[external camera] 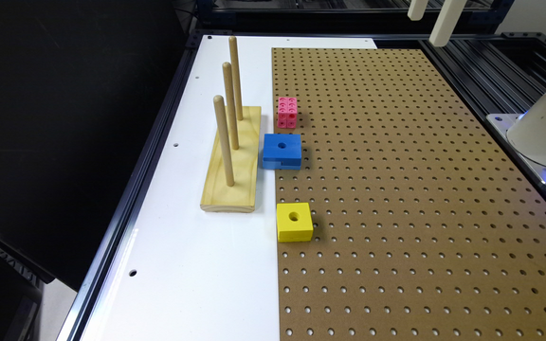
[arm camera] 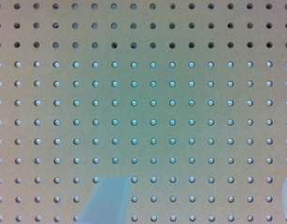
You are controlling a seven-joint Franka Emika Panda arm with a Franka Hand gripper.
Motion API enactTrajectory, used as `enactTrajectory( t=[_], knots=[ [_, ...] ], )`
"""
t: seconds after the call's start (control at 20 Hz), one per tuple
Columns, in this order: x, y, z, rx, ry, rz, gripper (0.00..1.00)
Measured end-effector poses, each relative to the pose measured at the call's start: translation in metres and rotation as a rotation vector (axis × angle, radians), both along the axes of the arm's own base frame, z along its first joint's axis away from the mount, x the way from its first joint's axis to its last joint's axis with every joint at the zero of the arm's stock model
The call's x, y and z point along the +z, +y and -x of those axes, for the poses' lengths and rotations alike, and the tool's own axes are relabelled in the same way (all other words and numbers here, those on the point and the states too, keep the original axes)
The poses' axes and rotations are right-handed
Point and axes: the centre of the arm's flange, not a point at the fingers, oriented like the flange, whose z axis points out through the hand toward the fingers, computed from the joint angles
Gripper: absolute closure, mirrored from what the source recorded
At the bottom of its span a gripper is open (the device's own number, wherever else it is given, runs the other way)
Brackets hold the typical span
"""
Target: Pick up blue block.
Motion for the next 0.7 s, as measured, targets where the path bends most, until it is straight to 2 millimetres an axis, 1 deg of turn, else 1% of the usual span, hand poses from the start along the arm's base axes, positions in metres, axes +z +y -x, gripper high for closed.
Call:
enactTrajectory(
  t=[0.45, 0.7],
  knots=[
    [0.0010, 0.0000, -0.0021, 0.000, -0.015, 0.000, 0.00],
    [-0.0022, 0.0001, -0.0089, 0.000, -0.033, 0.000, 0.00]
  ],
)
